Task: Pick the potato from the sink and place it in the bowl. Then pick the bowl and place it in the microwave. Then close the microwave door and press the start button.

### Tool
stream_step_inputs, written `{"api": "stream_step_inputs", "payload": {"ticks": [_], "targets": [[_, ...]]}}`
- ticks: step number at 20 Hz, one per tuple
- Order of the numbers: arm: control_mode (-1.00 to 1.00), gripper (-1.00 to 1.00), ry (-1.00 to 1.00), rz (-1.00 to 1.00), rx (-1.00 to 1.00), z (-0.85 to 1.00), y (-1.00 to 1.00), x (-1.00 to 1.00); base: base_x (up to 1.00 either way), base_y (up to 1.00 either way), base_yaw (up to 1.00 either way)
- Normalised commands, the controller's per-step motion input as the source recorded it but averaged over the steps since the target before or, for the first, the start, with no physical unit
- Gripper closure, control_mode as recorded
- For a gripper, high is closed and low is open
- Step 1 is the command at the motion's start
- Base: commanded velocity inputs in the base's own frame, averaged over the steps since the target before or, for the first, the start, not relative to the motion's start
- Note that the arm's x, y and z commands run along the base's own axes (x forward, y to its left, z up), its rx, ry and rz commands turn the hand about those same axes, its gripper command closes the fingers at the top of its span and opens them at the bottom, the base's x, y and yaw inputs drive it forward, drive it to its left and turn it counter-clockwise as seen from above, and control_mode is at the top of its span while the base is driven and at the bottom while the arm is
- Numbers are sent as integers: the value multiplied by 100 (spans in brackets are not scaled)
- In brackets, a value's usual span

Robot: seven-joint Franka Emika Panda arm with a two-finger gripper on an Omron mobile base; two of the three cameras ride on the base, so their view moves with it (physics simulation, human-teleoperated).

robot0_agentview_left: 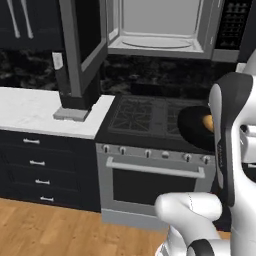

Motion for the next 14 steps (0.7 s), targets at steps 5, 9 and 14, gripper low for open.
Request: {"api": "stream_step_inputs", "payload": {"ticks": [5, 9, 14], "targets": [[100, 100, 0, 0, 0, 0, 0, 0, 87, -7, 15], [100, 100, 0, 0, 0, 0, 0, 0, 79, -1, 21], [100, 100, 0, 0, 0, 0, 0, 0, 27, 0, 30]]}}
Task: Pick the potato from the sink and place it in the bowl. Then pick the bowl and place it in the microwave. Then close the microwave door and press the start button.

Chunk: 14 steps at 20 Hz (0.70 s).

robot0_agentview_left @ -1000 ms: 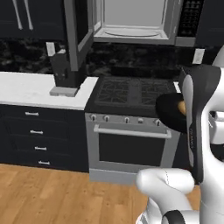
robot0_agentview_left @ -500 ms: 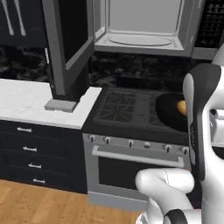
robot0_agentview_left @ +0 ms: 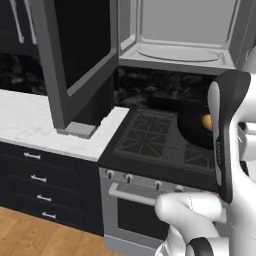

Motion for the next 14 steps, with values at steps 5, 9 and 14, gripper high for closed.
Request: {"api": "stream_step_inputs", "payload": {"ticks": [5, 9, 14], "targets": [[100, 100, 0, 0, 0, 0, 0, 0, 27, -1, 24], [100, 100, 0, 0, 0, 0, 0, 0, 37, 0, 18], [100, 100, 0, 0, 0, 0, 0, 0, 51, 0, 6]]}}
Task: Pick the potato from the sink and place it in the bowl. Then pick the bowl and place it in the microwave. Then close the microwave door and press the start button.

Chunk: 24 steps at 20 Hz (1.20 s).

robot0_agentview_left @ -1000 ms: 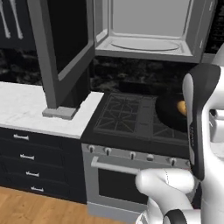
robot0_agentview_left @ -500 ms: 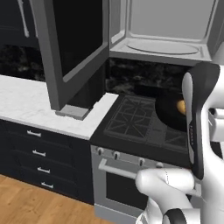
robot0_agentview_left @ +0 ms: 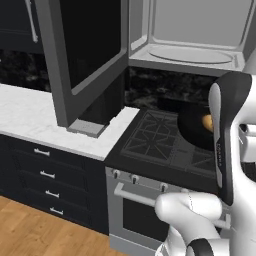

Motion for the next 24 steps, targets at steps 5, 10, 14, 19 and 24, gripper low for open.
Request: {"api": "stream_step_inputs", "payload": {"ticks": [5, 10, 14, 19, 24], "targets": [[-100, 100, 1, 2, 0, 0, 0, 31, 18, 0, 1], [-100, 100, -26, 0, 0, 34, 0, -21, 0, 0, 0], [-100, 100, -15, 0, 0, 59, 0, -16, 0, 0, 0], [-100, 100, -32, 0, 0, 62, 0, -9, 0, 0, 0], [-100, 100, -29, 0, 0, 48, 0, 5, 0, 0, 0]]}}
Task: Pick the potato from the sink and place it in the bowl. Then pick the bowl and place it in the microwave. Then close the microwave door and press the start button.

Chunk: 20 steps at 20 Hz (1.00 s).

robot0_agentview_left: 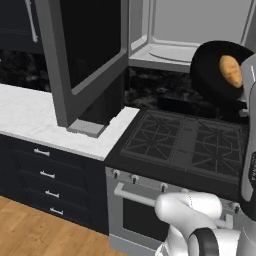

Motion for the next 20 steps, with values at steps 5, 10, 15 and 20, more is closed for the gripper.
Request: {"api": "stream_step_inputs", "payload": {"ticks": [5, 10, 15, 20], "targets": [[-100, 100, -1, 0, 0, 40, 0, 23, 0, 0, 0], [-100, 100, 0, 0, 0, 22, -2, 14, 0, 0, 0], [-100, 100, 0, 0, 0, 1, -4, 42, 0, 0, 0], [-100, 100, -3, 0, 0, 0, 0, 61, 0, 0, 0]]}}
